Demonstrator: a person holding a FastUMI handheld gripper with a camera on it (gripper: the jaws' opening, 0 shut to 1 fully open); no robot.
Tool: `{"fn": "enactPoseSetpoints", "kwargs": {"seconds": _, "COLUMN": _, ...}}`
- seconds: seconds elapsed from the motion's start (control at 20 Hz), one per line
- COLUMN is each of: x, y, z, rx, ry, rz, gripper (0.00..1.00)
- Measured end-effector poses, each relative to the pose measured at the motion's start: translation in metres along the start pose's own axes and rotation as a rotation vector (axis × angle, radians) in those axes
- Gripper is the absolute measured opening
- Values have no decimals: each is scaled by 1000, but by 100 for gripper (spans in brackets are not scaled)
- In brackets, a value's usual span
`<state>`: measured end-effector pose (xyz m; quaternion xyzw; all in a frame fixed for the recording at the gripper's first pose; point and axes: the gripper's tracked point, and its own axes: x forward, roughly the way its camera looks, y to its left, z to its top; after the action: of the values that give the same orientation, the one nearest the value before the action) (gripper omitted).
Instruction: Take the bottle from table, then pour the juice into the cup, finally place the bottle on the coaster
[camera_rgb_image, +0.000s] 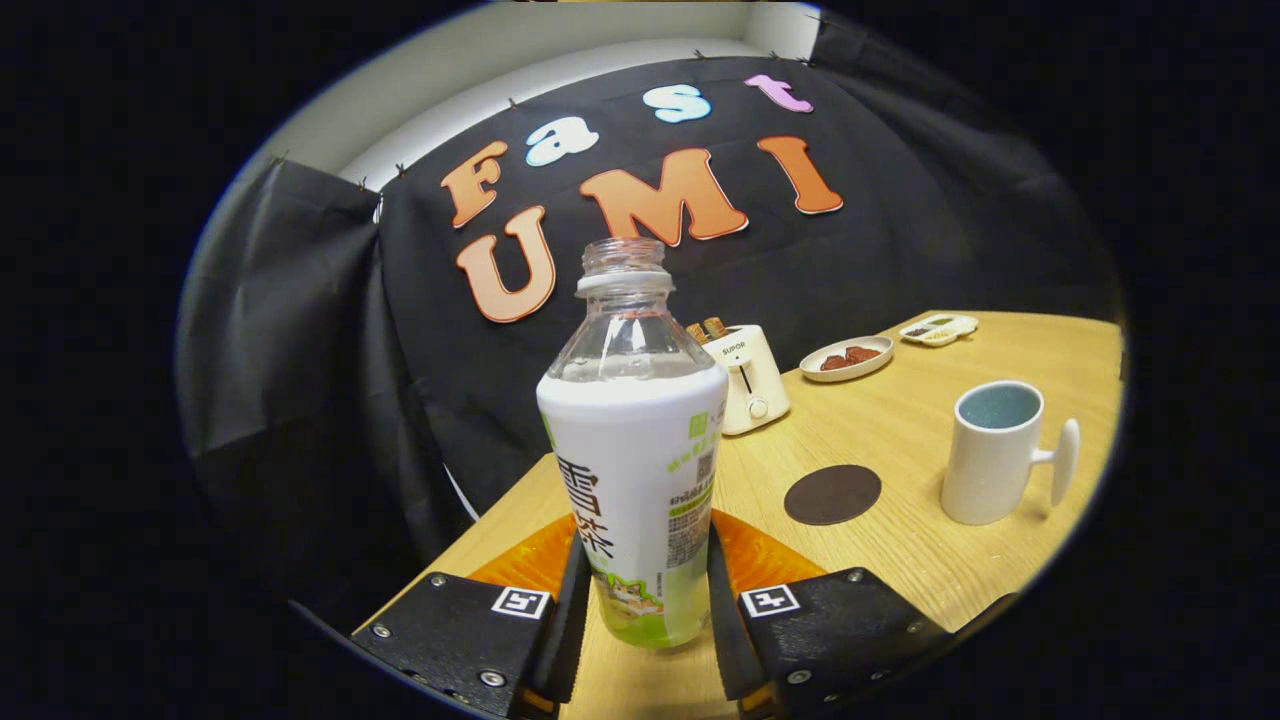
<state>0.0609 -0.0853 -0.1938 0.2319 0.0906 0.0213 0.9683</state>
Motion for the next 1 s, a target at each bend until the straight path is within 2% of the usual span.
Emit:
{"fn": "enactPoseSetpoints", "kwargs": {"seconds": 0.25, "x": 10, "y": -16, "z": 2, "rx": 141, "ry": 35, "rz": -7, "gripper": 55}}
{"fn": "enactPoseSetpoints", "kwargs": {"seconds": 0.6, "x": 11, "y": -31, "z": 31, "rx": 515, "ry": -57, "rz": 83, "gripper": 55}}
{"fn": "enactPoseSetpoints", "kwargs": {"seconds": 0.8, "x": 15, "y": -54, "z": 32, "rx": 645, "ry": -74, "rz": 68, "gripper": 55}}
{"fn": "enactPoseSetpoints", "kwargs": {"seconds": 1.0, "x": 12, "y": -62, "z": 48, "rx": 892, "ry": -156, "rz": 114, "gripper": 55}}
